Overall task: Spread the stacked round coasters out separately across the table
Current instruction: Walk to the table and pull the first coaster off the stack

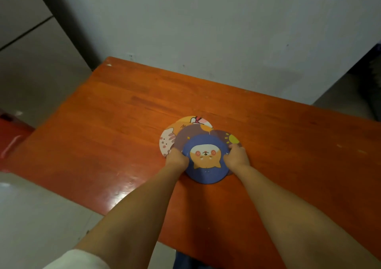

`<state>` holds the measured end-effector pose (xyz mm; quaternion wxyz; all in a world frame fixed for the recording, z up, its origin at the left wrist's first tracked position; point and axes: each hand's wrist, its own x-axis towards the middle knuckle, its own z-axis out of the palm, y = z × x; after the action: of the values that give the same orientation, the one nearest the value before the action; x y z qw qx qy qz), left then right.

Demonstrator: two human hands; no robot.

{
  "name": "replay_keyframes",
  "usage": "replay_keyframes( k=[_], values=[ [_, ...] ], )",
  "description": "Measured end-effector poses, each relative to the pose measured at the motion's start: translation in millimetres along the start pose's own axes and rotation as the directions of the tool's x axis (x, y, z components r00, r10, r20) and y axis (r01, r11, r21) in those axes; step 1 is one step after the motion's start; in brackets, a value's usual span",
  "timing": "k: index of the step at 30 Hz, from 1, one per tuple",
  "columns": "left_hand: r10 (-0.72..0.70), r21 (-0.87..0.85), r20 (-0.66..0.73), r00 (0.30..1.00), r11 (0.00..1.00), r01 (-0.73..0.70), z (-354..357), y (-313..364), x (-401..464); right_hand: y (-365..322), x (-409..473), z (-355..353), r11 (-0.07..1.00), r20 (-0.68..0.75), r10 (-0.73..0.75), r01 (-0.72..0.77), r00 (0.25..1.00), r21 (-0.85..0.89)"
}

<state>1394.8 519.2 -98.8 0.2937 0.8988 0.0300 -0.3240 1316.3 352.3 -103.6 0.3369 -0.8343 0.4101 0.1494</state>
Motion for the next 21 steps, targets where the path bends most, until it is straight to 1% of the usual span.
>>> replay_keyframes(
  k=[4,7,10,15,18,21],
  values=[
    [-0.045,-0.085,-0.009,0.999,0.995,0.044,0,-6,0,2,4,0,0.994,-0.026,0.013,-0.010,1.000,0.110],
    [-0.020,-0.144,-0.053,0.998,0.990,0.012,-1,-10,-6,-2,1,-5,0.985,-0.017,-0.016,0.019,1.000,0.174],
    [0.005,-0.235,-0.074,0.997,0.972,-0.022,-15,-16,-12,-17,-2,-7,0.975,-0.013,-0.076,0.077,0.997,0.211],
    [-0.020,-0.339,-0.196,0.980,0.940,-0.049,-77,-49,-14,-78,-22,11,0.949,0.024,-0.229,0.218,0.973,0.227],
    [-0.035,-0.324,-0.280,0.959,0.944,-0.060,-120,-84,-7,-122,-36,36,0.927,0.077,-0.304,0.276,0.950,0.252],
    [-0.053,-0.272,-0.319,0.946,0.961,-0.038,-162,-118,0,-166,-51,68,0.917,0.099,-0.334,0.298,0.937,0.267]
  ],
)
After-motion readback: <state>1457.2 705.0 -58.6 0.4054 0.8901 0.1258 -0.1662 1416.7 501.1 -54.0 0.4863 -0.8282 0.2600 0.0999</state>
